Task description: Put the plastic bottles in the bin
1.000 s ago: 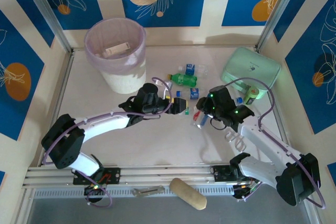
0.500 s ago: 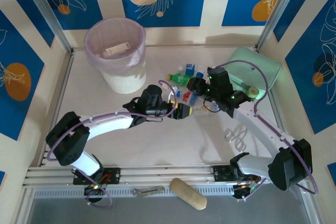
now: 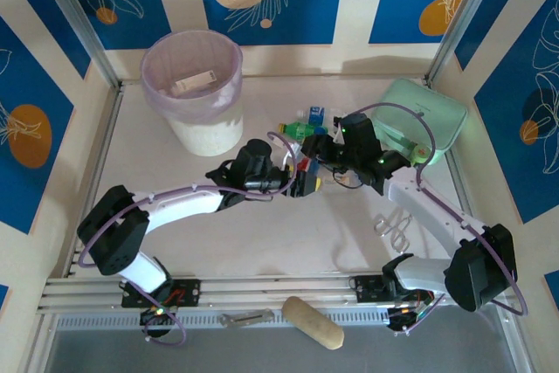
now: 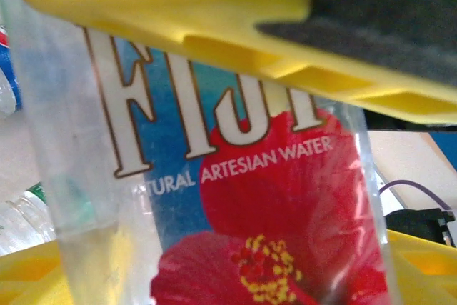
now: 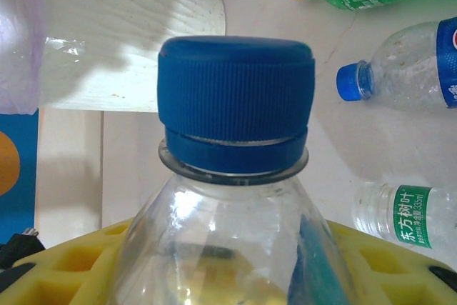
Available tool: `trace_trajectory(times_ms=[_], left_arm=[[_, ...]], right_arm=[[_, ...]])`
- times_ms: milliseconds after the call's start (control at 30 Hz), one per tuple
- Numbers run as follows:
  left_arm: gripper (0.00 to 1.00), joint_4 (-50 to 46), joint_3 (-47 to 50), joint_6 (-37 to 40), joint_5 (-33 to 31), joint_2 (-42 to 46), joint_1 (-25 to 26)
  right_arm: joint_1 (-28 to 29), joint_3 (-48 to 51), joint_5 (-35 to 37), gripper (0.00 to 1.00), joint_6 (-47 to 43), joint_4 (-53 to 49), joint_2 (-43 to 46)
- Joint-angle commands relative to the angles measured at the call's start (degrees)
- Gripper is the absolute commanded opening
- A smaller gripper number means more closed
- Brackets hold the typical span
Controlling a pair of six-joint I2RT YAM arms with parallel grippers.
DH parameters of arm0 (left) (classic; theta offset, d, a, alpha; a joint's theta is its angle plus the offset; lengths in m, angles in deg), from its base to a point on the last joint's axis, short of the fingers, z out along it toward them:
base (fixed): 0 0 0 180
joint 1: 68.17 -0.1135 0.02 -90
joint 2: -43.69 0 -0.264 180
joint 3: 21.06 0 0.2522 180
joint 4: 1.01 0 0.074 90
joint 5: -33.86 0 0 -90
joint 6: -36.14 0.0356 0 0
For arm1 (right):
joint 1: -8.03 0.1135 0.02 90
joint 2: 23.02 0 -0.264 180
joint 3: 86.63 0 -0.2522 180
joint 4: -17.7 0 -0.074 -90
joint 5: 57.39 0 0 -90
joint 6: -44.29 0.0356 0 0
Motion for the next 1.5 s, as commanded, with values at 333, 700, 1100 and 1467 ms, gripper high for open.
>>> trace_trajectory(times_ms=[333, 700, 1100, 1467], left_arm=[[0.52, 0.6, 0.7, 1.4, -3.1, 2.2, 0.3], [0.52, -7.9, 1.8, 2.2, -13.7, 4.5, 0.0], [0.52, -25.5, -11.1, 20.4, -19.0, 10.5, -5.0], [0.52, -34.9, -29.8, 40.6, -28.8, 11.3, -17.2]], right_arm=[[0.8, -1.2, -3.9, 0.59, 1.9, 0.2, -0.3], [-4.9, 5.0, -3.4, 0.82, 8.7, 5.3, 5.5], [-7.9, 14.6, 4.5, 0.83, 13.4, 7.0, 14.2], [-8.1, 18.5, 4.7, 0.84, 14.5, 8.8, 14.1]])
